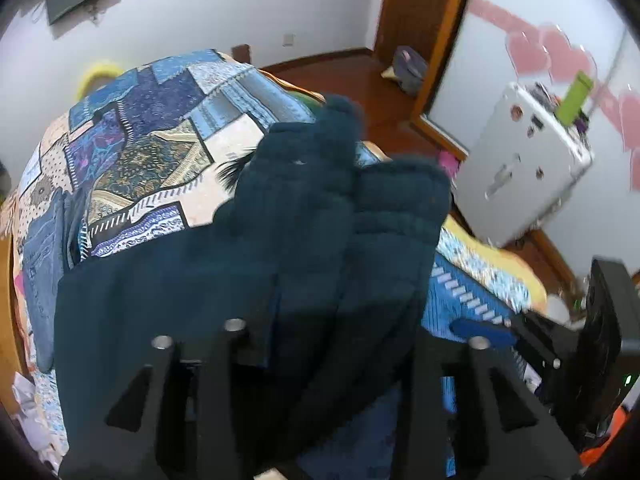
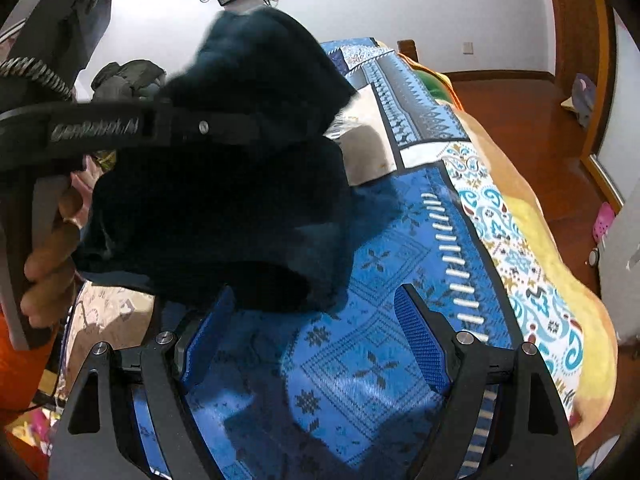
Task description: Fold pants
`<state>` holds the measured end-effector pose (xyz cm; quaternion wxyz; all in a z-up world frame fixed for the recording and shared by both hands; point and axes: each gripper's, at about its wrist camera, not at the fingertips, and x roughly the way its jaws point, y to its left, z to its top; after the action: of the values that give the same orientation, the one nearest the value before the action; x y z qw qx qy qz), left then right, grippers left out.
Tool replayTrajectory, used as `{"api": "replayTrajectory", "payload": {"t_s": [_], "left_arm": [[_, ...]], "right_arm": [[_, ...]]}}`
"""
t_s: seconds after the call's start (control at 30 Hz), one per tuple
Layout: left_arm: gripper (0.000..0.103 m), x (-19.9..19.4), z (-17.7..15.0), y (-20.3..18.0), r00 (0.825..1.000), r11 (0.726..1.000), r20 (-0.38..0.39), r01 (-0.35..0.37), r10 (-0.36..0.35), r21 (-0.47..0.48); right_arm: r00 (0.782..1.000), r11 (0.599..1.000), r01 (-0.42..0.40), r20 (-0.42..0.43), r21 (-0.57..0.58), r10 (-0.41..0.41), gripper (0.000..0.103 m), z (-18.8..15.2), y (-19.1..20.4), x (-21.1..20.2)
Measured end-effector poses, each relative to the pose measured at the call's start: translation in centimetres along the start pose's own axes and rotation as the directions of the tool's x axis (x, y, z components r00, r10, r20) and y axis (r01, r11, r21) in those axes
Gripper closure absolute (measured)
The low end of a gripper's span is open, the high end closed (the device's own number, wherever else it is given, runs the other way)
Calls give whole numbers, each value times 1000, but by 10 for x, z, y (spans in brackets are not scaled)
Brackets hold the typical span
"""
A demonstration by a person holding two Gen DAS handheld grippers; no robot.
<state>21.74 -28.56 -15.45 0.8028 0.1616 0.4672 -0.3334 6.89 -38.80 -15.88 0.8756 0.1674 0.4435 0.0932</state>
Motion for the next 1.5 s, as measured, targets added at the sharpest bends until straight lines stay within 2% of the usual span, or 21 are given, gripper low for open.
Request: {"api": "replayTrajectory", "payload": {"t_s": [0.03, 0.07, 0.1, 0.2, 0.33, 0.4, 0.5, 0.57, 0.67, 0.87, 0.97, 1.03, 1.1, 1.13, 1.17, 1.27, 1.37, 1.5], "left_arm": [[39, 0, -3, -4, 1000, 999, -17, -15, 15, 30], [23, -1, -4, -7, 1000, 998, -21, -21, 22, 51], [17, -4, -5, -9, 1000, 998, -17, -24, 26, 66], [16, -12, -11, -7, 1000, 997, -8, -20, 20, 74], [15, -35, -9, 24, 999, 1000, 38, -26, 27, -15], [10, -47, -6, 41, 997, 998, 67, -26, 30, -53], [7, -63, 3, 78, 987, 991, 122, -94, 105, -96], [7, -65, 11, 104, 981, 983, 123, -137, 152, -124], [7, -56, 24, 154, 970, 962, 86, -208, 226, -178], [7, -7, 36, 233, 966, 936, -49, -258, 254, -241], [7, 31, 35, 260, 944, 915, -145, -324, 296, -242], [7, 59, 28, 273, 928, 911, -218, -348, 302, -220], [5, 83, 18, 279, 898, 908, -286, -388, 333, -160], [4, 92, 10, 279, 882, 904, -300, -411, 363, -114], [1, 98, -1, 276, 875, 905, -289, -421, 387, -63], [1, 86, -22, 275, 888, 902, -232, -425, 398, -81], [1, 69, -42, 282, 895, 899, -241, -414, 375, -139], [1, 41, -71, 278, 897, 899, -245, -411, 368, -152]], "right_arm": [[1000, 1000, -3, -3, 2, 3, 23, 0, 0, 1], [1000, 1000, -3, -5, 3, 4, 23, -1, 0, 1], [1000, 1000, -4, -6, 3, 4, 23, -1, 1, 1], [1000, 1000, -8, -8, 2, 8, 23, -1, 4, 2], [1000, 1000, -15, -14, -1, 15, 23, 2, 8, 6], [1000, 1000, -21, -18, -8, 20, 23, 4, 11, 9], [999, 999, -27, -29, -23, 27, 23, 5, 18, 15], [999, 999, -31, -35, -34, 30, 23, 5, 22, 17], [999, 999, -25, -41, -45, 23, 21, 6, 28, 21], [999, 999, -1, -48, -35, -1, 21, 8, 28, 28], [998, 1000, 7, -63, -26, -9, 21, 10, 28, 33], [997, 999, 19, -68, -29, -21, 21, 11, 30, 36], [997, 999, 32, -70, -35, -34, 21, 14, 32, 38], [997, 999, 35, -70, -37, -38, 21, 15, 32, 38], [997, 998, 37, -69, -41, -40, 21, 16, 33, 38], [996, 997, 49, -66, -54, -53, 21, 16, 34, 36], [996, 996, 65, -60, -64, -69, 21, 19, 33, 34], [998, 995, 58, -35, -78, -61, 21, 20, 38, 27]]}}
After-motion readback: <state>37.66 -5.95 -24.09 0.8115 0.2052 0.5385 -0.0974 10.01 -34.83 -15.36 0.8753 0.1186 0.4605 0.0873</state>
